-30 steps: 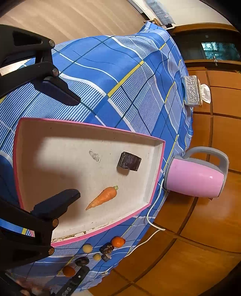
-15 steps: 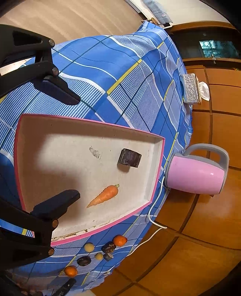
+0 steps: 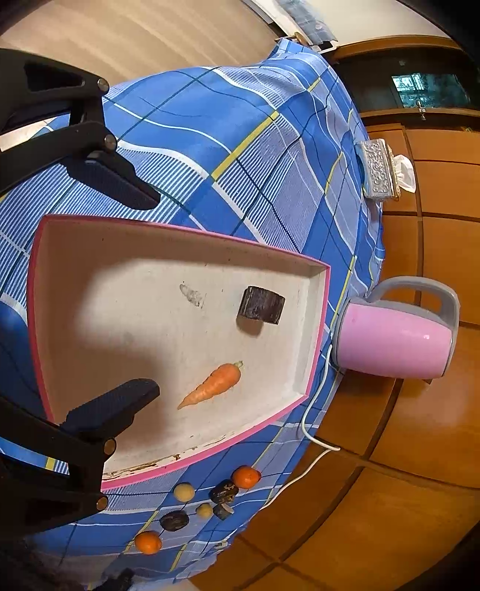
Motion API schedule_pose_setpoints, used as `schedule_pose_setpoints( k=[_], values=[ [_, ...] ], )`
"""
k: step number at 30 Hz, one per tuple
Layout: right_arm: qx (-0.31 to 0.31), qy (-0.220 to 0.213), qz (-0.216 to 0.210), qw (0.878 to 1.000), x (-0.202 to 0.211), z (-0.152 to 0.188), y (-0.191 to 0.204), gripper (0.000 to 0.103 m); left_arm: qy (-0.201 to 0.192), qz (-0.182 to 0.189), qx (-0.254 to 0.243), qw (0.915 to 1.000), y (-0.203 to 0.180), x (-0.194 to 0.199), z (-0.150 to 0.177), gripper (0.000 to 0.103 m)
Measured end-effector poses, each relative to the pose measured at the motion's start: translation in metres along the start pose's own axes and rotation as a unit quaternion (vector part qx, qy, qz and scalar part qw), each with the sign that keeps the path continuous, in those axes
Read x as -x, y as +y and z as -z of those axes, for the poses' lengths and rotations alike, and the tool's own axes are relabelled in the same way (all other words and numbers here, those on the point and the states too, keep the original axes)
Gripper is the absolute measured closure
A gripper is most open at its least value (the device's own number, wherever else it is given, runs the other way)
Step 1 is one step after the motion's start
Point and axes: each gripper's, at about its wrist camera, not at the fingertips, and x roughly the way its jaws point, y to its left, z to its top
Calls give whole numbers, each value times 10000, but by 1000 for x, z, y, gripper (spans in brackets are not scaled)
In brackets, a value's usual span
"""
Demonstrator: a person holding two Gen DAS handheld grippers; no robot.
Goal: Organize fruits
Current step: 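Move the left gripper to the red cherry tomato and grasp it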
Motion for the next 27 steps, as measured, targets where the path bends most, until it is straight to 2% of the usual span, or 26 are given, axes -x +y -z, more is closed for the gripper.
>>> schedule_pose_setpoints(
  k=[6, 7, 9, 15, 21, 27],
  values=[
    [-235, 212, 252, 9992, -20, 10, -15, 53, -14, 38, -142, 9999, -6, 0, -1, 9],
    [-270, 292, 252, 9989, -25, 12, -16, 52, -29, 39, -182, 9998, -8, 1, -2, 9],
    [-215, 177, 360, 9990, -25, 17, -16, 44, -66, 139, -267, 9995, -12, 3, -5, 9],
    [-260, 128, 413, 9987, -28, 22, -16, 38, -188, 532, -677, 9961, -39, 12, -18, 9],
    [-265, 102, 411, 9988, -31, 21, -14, 36, -58, 1151, -1330, 9844, -86, 15, -30, 9],
    [-259, 92, 400, 9988, -34, 21, -14, 35, 287, 1644, -1531, 9740, -128, 4, -45, 23]
  ],
)
